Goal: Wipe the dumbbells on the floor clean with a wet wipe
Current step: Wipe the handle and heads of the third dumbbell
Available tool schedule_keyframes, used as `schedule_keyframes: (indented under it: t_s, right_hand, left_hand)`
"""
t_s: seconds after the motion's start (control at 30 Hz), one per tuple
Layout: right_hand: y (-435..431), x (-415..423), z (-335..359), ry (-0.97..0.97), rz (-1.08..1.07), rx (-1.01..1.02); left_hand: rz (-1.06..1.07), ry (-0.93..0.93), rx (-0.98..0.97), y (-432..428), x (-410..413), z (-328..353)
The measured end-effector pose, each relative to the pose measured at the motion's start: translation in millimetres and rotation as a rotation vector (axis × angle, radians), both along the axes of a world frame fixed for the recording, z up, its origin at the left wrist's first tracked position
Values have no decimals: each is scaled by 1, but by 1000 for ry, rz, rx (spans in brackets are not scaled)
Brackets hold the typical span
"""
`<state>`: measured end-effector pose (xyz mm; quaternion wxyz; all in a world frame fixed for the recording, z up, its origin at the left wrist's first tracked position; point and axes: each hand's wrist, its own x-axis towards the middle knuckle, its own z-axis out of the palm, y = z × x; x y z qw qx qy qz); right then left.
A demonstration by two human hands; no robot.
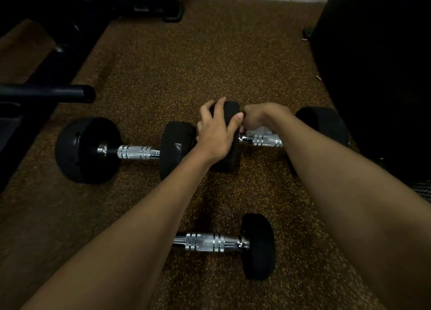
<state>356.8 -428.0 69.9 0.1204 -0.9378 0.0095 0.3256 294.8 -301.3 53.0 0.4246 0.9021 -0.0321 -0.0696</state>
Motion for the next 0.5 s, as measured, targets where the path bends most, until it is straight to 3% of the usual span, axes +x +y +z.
schedule_keyframes:
  t_s: [0.2,0.37,0.5]
  right_hand:
    - [-10,-7,-6,-105,-17,97]
    - [-30,-26,2,-274,99,221]
    - [-33,-28,-3,-300,107,196]
  left_hand:
    - [-3,-7,-6,0,-1,0]
    - [-6,-10,-15,1,-2,-1]
    - [-10,5,-15,1,0,-1]
